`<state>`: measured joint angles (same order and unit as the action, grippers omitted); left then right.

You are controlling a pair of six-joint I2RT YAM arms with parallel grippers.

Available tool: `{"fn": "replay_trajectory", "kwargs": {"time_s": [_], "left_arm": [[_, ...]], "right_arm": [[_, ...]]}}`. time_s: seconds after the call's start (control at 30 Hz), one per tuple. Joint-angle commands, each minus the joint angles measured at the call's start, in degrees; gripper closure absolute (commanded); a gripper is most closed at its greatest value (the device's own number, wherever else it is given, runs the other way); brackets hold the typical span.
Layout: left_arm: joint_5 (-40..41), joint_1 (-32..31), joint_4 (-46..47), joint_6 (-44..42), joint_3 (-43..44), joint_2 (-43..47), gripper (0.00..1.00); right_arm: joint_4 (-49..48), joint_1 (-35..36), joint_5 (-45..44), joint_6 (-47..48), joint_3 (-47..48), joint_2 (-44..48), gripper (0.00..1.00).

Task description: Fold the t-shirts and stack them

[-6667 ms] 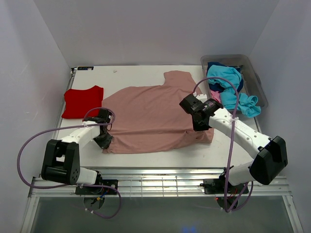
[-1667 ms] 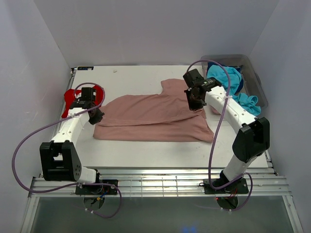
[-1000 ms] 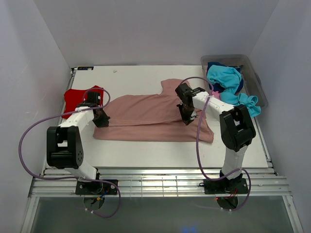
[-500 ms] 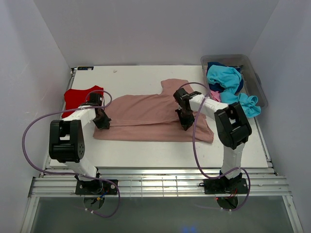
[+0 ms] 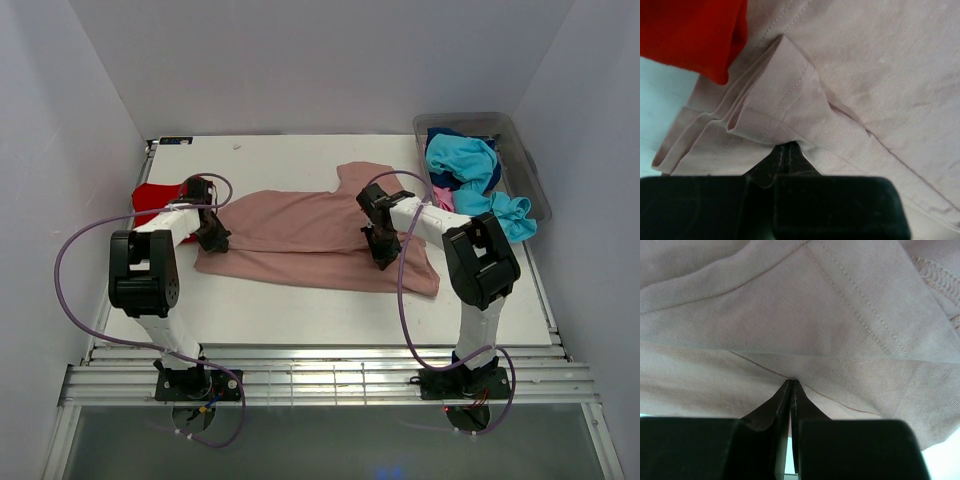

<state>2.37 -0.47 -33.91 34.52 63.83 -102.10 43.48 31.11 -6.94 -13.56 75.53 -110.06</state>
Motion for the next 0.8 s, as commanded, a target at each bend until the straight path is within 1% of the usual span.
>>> {"fn": "replay_trajectory", "kwargs": {"time_s": [0.0, 0.1, 0.23, 0.33, 0.47, 0.67, 0.77], "left_arm": [[0.1, 0.4, 1.4, 0.1, 2.6, 0.5, 1.0], [0.3, 0.4, 0.3, 0.2, 3.2, 1.7, 1.0], [1.4, 0.4, 0.1, 0.3, -0.2, 4.1, 1.0], [1.3, 0.4, 0.1, 0.5, -4.8, 6.8, 1.0], [2.1, 0.4, 0.2, 0.5, -9.0, 10.5, 1.0], [3.4, 0.4, 0.0, -0.1, -13.2, 14.2, 1.0], [3.7, 0.4, -0.3, 0.1, -14.8, 16.5, 1.0]], "right_arm": [[2.3, 0.1, -1.5, -0.3, -1.5, -1.4, 0.92], [2.3, 0.1, -1.4, -0.2, -1.2, -2.2, 0.92], [2.7, 0.0, -1.4, -0.3, 0.4, -3.0, 0.92], [3.4, 0.0, -1.3, -0.1, 1.8, -3.8, 0.92], [2.7, 0.3, 0.2, -0.3, 3.5, -1.7, 0.92], [4.1, 1.0, 1.3, -0.3, 9.2, -0.7, 0.92], [4.1, 1.3, 1.4, -0.4, 9.4, -1.3, 0.92]]}}
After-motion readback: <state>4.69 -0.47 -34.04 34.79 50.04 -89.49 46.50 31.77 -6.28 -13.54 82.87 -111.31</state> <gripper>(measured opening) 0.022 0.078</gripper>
